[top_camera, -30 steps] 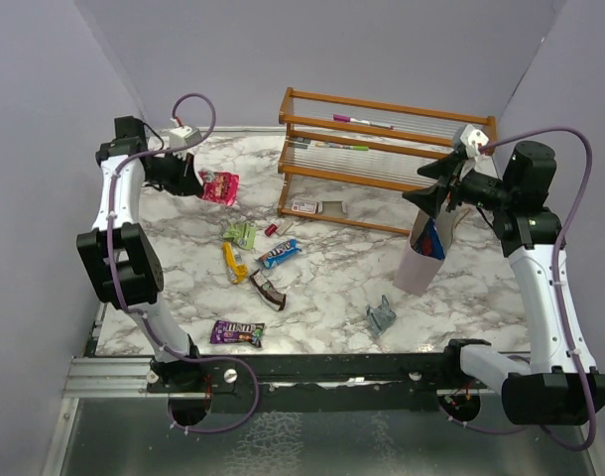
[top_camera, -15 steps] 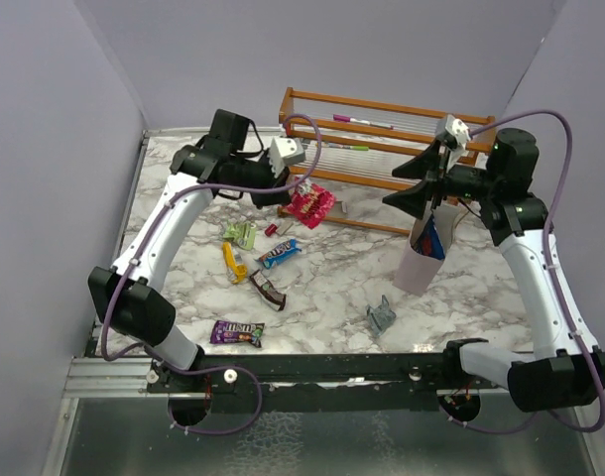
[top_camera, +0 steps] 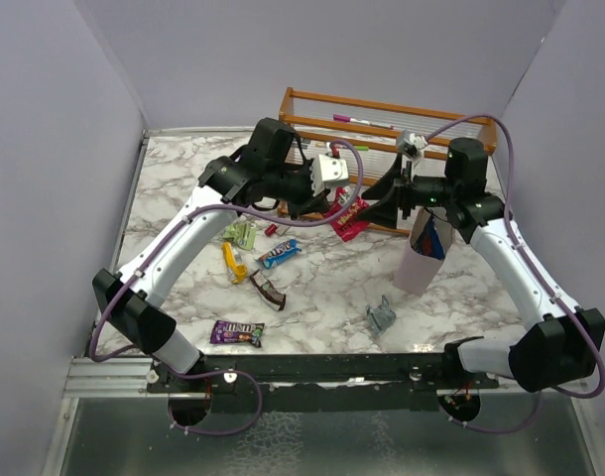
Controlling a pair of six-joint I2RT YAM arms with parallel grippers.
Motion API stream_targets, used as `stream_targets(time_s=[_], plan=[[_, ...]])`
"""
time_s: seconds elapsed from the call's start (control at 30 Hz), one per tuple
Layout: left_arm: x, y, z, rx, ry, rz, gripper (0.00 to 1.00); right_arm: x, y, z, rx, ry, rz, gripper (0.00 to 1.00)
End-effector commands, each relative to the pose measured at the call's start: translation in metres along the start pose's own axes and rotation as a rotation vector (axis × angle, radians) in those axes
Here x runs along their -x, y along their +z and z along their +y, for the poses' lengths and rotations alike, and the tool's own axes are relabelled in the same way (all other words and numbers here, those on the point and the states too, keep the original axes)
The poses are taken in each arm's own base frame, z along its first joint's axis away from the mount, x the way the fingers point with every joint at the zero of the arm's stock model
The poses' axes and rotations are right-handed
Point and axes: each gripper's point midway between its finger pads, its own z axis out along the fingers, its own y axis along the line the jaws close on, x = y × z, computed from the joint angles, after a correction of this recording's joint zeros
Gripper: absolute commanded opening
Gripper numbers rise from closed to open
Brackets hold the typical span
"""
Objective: Place the snacks into the paper bag
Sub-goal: Place the snack in the paper bag.
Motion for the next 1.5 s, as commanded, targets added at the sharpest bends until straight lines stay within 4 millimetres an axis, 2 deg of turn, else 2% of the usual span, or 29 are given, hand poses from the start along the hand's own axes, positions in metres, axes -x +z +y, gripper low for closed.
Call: stream_targets(time_s=[0.0,0.3,0.4,0.47,0.57,0.67,0.77,0.87,1.0,1.1,1.27,1.47], plan=[[0.027,-0.011,0.000,0.057,0.083,-0.083,0.00,-0.006,0.005,0.001,0.024,0.006,-0.011,0.65],[0.031,-0.009,-0.002,0.076,0.096,-0.115,0.00,-0.011,0.005,0.005,0.033,0.009,-0.021,0.14],[0.026,-0.006,-0.001,0.083,0.096,-0.108,0.00,-0.009,0.003,0.006,0.012,-0.012,-0.028,0.02],[0.024,-0.006,0.000,0.092,0.093,-0.106,0.03,-0.006,0.000,0.008,-0.006,-0.032,-0.034,0.01],[0.026,-0.010,0.001,0.109,0.097,-0.107,0.25,-0.001,-0.005,0.012,-0.038,-0.073,-0.043,0.01],[0.027,-0.015,0.005,0.142,0.099,-0.102,0.53,0.005,-0.013,0.016,-0.089,-0.118,-0.050,0.01],[0.027,-0.023,0.009,0.194,0.105,-0.091,0.68,0.014,-0.026,0.018,-0.176,-0.188,-0.048,0.01],[0.022,-0.028,0.019,0.258,0.106,-0.068,0.74,0.024,-0.044,0.015,-0.301,-0.239,-0.044,0.01],[0.017,-0.032,0.032,0.337,0.090,-0.044,0.80,0.040,-0.084,0.004,-0.539,-0.288,-0.038,0.01],[0.014,-0.034,0.045,0.411,0.066,-0.031,0.87,0.042,-0.111,0.003,-0.678,-0.312,-0.012,0.01],[0.010,-0.038,0.058,0.487,0.049,-0.017,0.93,0.034,-0.148,0.013,-0.834,-0.327,0.022,0.01],[0.000,-0.037,0.068,0.541,0.037,0.013,0.97,0.017,-0.175,0.025,-0.922,-0.299,0.032,0.01]])
